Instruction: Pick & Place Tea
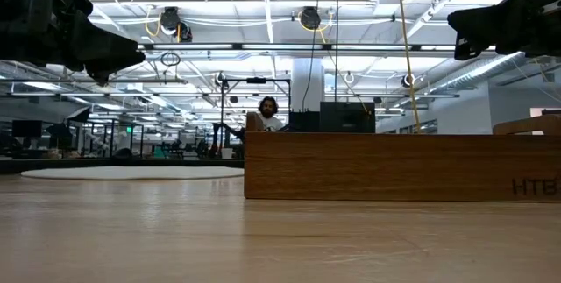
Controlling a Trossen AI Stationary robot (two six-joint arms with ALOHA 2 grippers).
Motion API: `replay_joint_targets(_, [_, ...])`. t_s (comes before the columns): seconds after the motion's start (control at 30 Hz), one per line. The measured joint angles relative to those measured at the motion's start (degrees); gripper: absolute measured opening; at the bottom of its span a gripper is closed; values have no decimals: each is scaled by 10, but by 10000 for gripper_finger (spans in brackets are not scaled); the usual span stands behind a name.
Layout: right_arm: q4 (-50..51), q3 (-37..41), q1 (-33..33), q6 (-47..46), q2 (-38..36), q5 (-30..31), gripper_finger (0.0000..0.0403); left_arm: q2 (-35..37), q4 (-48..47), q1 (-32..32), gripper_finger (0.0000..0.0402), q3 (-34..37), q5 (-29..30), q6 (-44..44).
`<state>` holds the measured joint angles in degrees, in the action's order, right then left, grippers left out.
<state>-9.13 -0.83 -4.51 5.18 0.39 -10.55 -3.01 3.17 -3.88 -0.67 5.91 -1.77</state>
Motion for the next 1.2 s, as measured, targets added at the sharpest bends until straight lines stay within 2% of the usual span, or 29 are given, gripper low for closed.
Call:
replay_joint_targets(0.23, [-36, 0, 0, -9, 0, 0, 4, 0, 0, 0, 191, 0, 0, 0])
replay_joint_targets(0.5, [-30, 0, 0, -72, 0, 2, 4, 0, 0, 0, 191, 0, 0, 0])
replay_joint_targets(0.67, [-8, 0, 0, -55, 0, 62, 4, 0, 0, 0, 191, 0, 0, 0])
replay_joint_targets(0.77, [8, 0, 1, -72, 0, 62, 4, 0, 0, 0, 191, 0, 0, 0])
replay_joint_targets(0.83, [1, 0, 1, -35, 0, 69, 4, 0, 0, 0, 191, 0, 0, 0])
replay_joint_targets(0.9, [-9, 0, 1, 3, 2, 118, 4, 0, 0, 0, 191, 0, 0, 0])
replay_joint_targets(1.0, [-18, -1, 1, 17, 24, 227, 20, 0, 0, 0, 191, 0, 0, 0])
replay_joint_targets(1.1, [0, -22, 0, 7, 76, 320, 65, 0, 0, 0, 191, 0, 0, 0])
replay_joint_targets(1.2, [80, -64, -2, -55, 163, 416, 121, 0, 0, 0, 191, 0, 0, 0])
